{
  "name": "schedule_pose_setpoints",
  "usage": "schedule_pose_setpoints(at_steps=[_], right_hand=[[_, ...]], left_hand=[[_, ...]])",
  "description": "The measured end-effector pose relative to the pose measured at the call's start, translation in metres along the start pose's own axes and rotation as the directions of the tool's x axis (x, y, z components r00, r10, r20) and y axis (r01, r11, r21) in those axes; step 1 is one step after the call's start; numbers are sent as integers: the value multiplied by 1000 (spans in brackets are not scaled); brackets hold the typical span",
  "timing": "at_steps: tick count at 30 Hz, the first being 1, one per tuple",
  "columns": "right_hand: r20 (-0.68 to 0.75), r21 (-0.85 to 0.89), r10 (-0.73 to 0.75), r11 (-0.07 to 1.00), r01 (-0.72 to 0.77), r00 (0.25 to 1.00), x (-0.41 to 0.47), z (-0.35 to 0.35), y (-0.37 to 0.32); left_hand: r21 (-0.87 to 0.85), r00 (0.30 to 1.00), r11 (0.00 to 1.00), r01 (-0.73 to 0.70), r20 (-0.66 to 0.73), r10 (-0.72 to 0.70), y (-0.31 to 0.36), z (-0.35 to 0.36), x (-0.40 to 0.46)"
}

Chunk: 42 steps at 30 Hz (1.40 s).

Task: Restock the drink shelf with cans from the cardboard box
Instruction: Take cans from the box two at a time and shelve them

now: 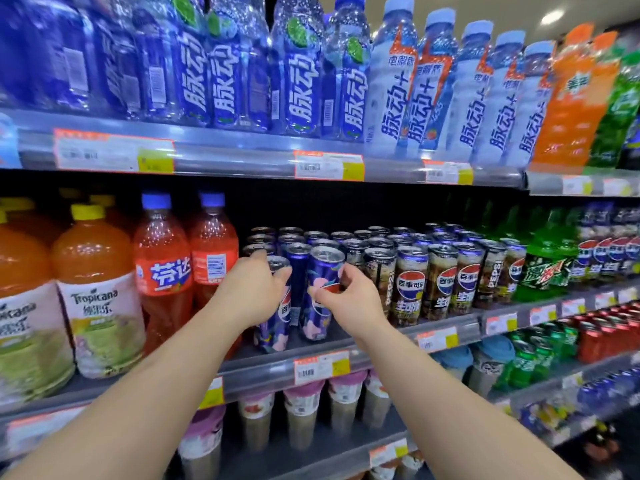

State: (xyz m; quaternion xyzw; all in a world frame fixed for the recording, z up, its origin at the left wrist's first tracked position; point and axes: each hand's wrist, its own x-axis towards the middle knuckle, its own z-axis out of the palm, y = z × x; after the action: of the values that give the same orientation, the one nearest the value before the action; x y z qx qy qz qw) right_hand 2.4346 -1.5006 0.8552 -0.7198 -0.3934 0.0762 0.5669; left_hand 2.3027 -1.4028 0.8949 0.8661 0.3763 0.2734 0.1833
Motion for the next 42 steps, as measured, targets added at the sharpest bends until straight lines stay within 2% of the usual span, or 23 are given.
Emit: schedule_pose_setpoints(at_steps=[3, 7, 13, 15, 18, 19, 21, 26, 28, 30, 34, 37, 42], right_hand=[[76, 33, 32, 999, -35, 997, 6, 5, 3], [117, -8, 31, 1000, -30, 993, 5, 1, -3], [101, -19, -60, 998, 62, 993, 3, -8, -9], [7, -74, -183, 980, 183, 983, -5, -12, -13], [-167, -230, -453, 882, 412, 876, -20, -11, -15], [-171, -243, -504, 854, 460, 846, -25, -7, -17], [-111, -237, -564, 815, 529, 818, -36, 8, -20], [88, -138, -550, 819, 557, 831, -76, 72, -29], [181, -82, -539, 825, 559, 823, -98, 106, -37], [275, -55, -558, 804, 593, 783, -121, 142, -48], [525, -4, -559, 753, 658, 642, -177, 219, -90], [613, 76, -600, 692, 718, 514, -235, 292, -133], [726, 161, -574, 676, 719, 378, -344, 411, -198]], left_hand=[[28, 1000, 1000, -6, -29, 6, 4, 0, 1], [54, 995, 998, -22, -93, 27, 5, 3, -6], [93, 972, 991, -95, -205, 113, 7, 5, -19], [126, 937, 979, -162, -292, 193, 9, 1, -25], [196, 841, 944, -264, -432, 325, 8, -6, -41], [203, 815, 938, -280, -466, 344, 5, -7, -49], [208, 810, 942, -264, -483, 333, -6, -8, -67], [220, 887, 975, -4, -450, 106, -65, -27, -122], [236, 891, 964, 118, -455, 2, -97, -46, -147], [255, 879, 933, 252, -464, -110, -130, -69, -175], [309, 820, 821, 480, -491, -294, -203, -121, -250], [335, 743, 707, 623, -537, -400, -261, -172, -318], [336, 633, 559, 758, -584, -509, -350, -255, -430]])
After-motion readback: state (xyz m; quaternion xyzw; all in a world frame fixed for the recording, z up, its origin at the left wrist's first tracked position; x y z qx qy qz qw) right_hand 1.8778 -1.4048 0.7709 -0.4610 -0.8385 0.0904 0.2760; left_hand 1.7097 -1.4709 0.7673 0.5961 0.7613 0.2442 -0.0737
